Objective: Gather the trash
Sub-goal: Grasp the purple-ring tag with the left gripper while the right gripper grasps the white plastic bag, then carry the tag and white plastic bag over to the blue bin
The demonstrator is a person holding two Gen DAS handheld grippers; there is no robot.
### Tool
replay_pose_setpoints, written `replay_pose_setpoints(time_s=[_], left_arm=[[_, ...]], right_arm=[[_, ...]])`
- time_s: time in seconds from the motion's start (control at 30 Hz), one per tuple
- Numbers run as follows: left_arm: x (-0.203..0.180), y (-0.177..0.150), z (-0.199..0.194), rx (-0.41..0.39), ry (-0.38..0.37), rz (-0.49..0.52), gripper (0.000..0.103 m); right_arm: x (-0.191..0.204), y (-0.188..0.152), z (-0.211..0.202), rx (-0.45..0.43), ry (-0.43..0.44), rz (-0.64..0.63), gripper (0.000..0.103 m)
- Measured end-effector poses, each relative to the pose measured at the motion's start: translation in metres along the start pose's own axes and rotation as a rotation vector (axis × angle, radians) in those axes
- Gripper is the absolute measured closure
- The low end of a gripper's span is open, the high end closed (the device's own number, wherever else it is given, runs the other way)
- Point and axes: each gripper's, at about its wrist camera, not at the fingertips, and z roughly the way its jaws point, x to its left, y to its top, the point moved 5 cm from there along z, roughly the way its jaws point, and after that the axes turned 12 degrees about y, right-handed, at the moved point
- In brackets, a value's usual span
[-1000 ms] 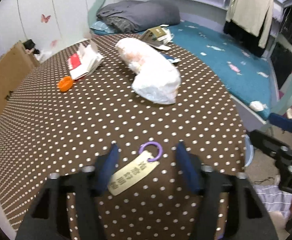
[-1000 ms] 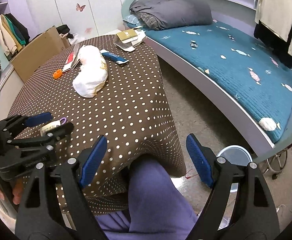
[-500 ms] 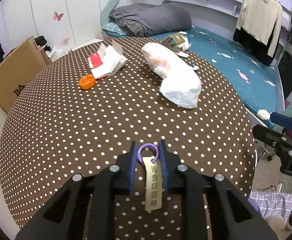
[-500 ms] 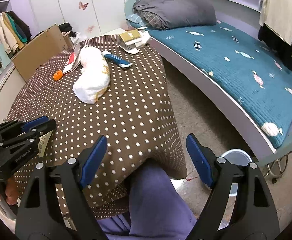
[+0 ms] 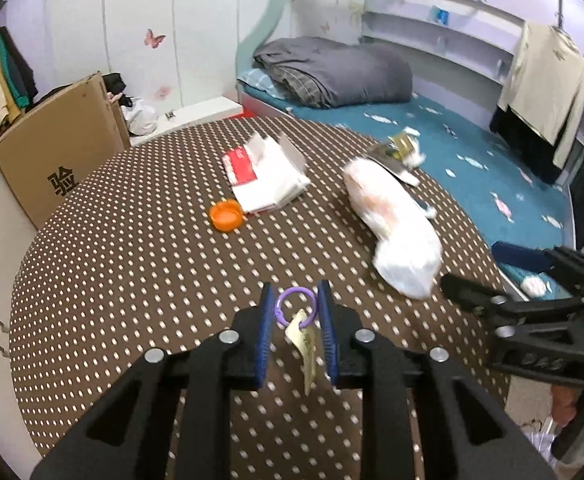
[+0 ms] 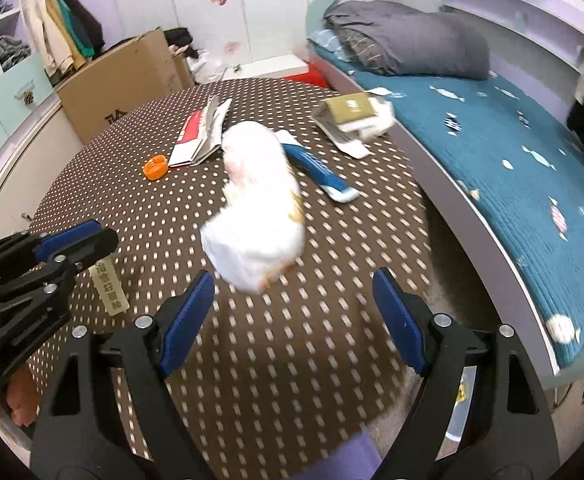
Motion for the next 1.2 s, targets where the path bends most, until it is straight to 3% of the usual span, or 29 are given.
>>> replay_pose_setpoints(time_s=[0.2, 0.27, 0.3, 0.4, 0.57, 1.2], left_arm=[[0.01, 0.017, 0.018, -0.001, 0.025, -0.039, 0.082], [0.012, 0.019, 0.024, 0.007, 0.026, -0.048, 0.082], [0.013, 0.02, 0.028, 0.015, 0.03, -0.054, 0.082], [0.012, 0.02, 0.032, 0.021, 0.036, -0.059, 0.082], [0.004, 0.019, 0.025, 0.008, 0.027, -0.047, 0.082], [-0.087, 0.027, -0.032, -0.104, -0.093, 0.067, 0.082]], right_arm=[[0.0, 0.018, 0.04, 0.037, 0.013, -0.016, 0.023], [-0.001, 0.022, 0.048, 0.026, 0.003, -0.03, 0.039], [-0.001, 0.022, 0.048, 0.026, -0.008, -0.034, 0.07], [-0.002, 0.019, 0.04, 0.026, 0.068, -0.005, 0.071], [-0.008, 0.009, 0.01, -0.018, 0.075, 0.011, 0.071], [-0.06, -0.028, -0.086, -0.15, -0.009, 0.121, 0.071]])
